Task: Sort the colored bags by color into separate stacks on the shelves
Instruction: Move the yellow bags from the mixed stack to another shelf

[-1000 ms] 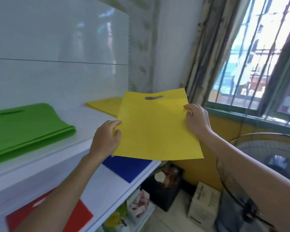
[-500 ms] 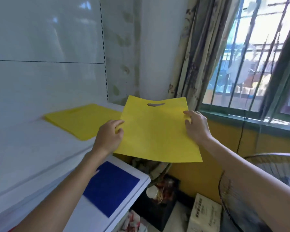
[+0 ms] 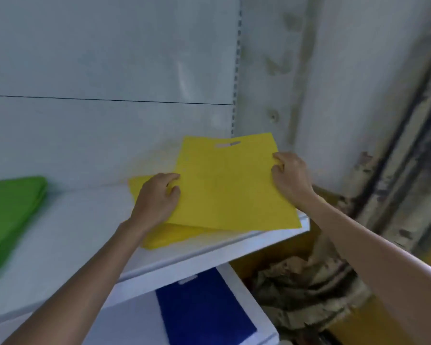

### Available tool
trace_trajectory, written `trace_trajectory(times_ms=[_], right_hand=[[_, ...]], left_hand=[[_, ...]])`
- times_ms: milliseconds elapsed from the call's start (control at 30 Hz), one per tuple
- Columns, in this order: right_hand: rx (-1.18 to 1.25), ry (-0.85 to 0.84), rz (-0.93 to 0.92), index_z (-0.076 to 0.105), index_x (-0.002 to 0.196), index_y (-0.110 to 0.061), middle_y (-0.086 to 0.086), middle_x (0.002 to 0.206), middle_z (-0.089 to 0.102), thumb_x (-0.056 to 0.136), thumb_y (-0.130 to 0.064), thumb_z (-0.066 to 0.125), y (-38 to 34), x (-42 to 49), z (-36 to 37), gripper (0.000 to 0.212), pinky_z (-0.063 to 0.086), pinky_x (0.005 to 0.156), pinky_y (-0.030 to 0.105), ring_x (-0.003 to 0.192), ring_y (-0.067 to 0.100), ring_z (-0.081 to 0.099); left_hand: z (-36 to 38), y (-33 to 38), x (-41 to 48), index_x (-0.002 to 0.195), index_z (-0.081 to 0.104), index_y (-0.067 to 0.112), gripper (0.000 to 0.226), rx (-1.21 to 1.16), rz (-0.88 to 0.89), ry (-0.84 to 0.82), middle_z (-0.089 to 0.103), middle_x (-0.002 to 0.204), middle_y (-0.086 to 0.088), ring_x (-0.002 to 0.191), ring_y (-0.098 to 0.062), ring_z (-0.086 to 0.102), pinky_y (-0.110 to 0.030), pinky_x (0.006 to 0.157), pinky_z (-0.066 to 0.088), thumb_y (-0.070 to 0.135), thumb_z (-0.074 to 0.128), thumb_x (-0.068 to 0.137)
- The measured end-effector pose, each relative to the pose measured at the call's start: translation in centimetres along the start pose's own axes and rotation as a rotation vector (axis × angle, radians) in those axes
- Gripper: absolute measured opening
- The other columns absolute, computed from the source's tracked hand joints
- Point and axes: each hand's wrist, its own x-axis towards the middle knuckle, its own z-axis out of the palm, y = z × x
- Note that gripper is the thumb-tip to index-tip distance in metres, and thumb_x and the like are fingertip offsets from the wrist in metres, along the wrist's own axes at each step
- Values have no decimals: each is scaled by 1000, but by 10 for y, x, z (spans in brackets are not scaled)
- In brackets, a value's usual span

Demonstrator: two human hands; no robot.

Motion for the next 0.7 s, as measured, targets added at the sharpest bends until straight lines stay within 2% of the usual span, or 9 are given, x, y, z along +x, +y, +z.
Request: trace_trajectory(times_ms=[200, 367, 467, 533, 700], right_hand=[[53, -247, -201, 38, 139, -4, 14, 143, 37, 95, -11, 42, -13, 52, 67, 45, 32, 103, 35, 129, 30, 38], [-6, -456, -241, 50, 125, 1, 19, 130, 47, 92, -14, 44, -14, 63, 109, 36, 38, 95, 34, 119, 32, 45], [-91, -602, -238, 57, 117, -8, 14, 125, 53, 92, -23, 40, -5, 58, 128, 34, 42, 92, 37, 115, 32, 46], [-94, -606, -240, 61, 113, -10, 11, 120, 58, 91, -24, 39, -2, 59, 133, 34, 43, 89, 36, 111, 31, 48], [-41, -658, -259, 58, 119, 1, 17, 122, 59, 89, -19, 43, -4, 63, 130, 39, 43, 96, 41, 111, 31, 51]], left_hand=[[-12, -23, 1, 126, 56, 14, 36, 200, -253, 73, 54, 129, -10, 118, -28, 49, -35, 100, 38, 16, 51, 90], [-8, -34, -15, 122, 59, 19, 35, 339, -407, -90, 57, 126, -6, 115, -24, 52, -32, 96, 41, 22, 53, 88], [-4, -35, -14, 116, 62, 21, 31, 375, -465, -79, 54, 122, -9, 110, -25, 54, -29, 87, 40, 24, 54, 86], [-4, -34, -11, 112, 63, 21, 28, 364, -513, -55, 54, 121, -9, 108, -25, 54, -28, 83, 39, 25, 55, 85], [-2, -30, -6, 113, 61, 19, 28, 354, -534, -84, 57, 120, -6, 113, -21, 51, -26, 88, 39, 24, 55, 86]])
